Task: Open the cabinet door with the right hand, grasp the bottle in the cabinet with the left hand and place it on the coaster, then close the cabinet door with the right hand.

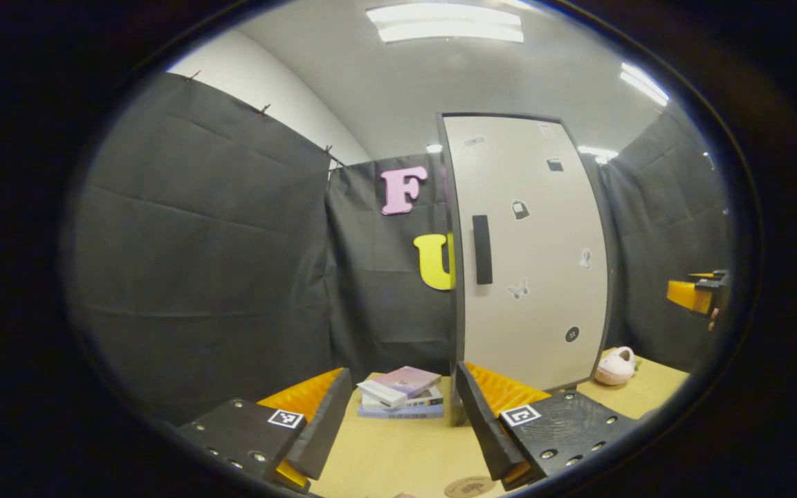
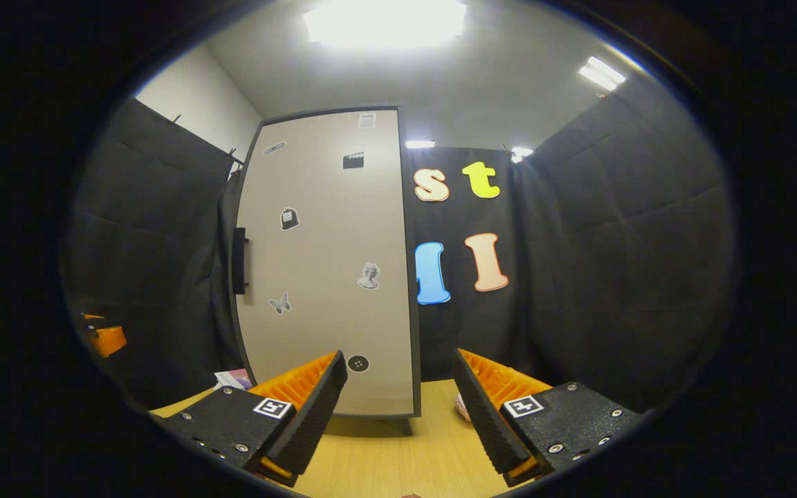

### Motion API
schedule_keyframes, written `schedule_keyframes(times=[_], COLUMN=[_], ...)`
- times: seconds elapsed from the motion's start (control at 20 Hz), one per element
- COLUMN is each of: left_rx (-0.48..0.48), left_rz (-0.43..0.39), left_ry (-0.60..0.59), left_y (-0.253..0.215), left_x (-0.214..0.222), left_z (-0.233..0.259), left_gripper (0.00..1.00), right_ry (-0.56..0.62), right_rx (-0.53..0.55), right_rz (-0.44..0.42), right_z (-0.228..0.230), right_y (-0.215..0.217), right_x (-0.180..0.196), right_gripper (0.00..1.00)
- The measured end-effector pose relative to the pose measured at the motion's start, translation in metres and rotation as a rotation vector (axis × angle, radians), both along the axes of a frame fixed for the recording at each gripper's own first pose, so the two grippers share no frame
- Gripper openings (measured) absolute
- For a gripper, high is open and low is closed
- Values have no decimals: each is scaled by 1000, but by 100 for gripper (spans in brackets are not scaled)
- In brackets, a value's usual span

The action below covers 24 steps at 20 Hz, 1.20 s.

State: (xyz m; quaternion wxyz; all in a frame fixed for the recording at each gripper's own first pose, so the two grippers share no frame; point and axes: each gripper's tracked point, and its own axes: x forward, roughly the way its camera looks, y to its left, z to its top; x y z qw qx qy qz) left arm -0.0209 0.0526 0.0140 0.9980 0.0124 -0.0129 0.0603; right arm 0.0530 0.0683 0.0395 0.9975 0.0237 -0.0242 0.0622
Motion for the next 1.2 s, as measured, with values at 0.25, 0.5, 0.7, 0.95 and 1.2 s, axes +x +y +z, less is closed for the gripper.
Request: schedule_keyframes(times=[0.25, 0.5, 0.7, 0.95, 1.2], left_rx=[5, 3, 8, 9, 7], left_rz=[50, 106, 151, 211, 266], left_ry=[-5, 4, 12, 15, 26], left_y=[23, 51, 77, 111, 144], left_x=[-18, -37, -50, -67, -83], left_z=[3, -1, -5, -9, -16], left_gripper=[91, 87, 91, 87, 87], right_ry=[-25, -49, -66, -74, -71], right_rx=[16, 33, 43, 36, 44], right_rz=[69, 135, 180, 228, 273], right_z=[22, 42, 58, 70, 78], right_y=[35, 79, 116, 163, 215], right_x=[20, 41, 58, 77, 96], right_gripper=[95, 95, 95, 95, 95])
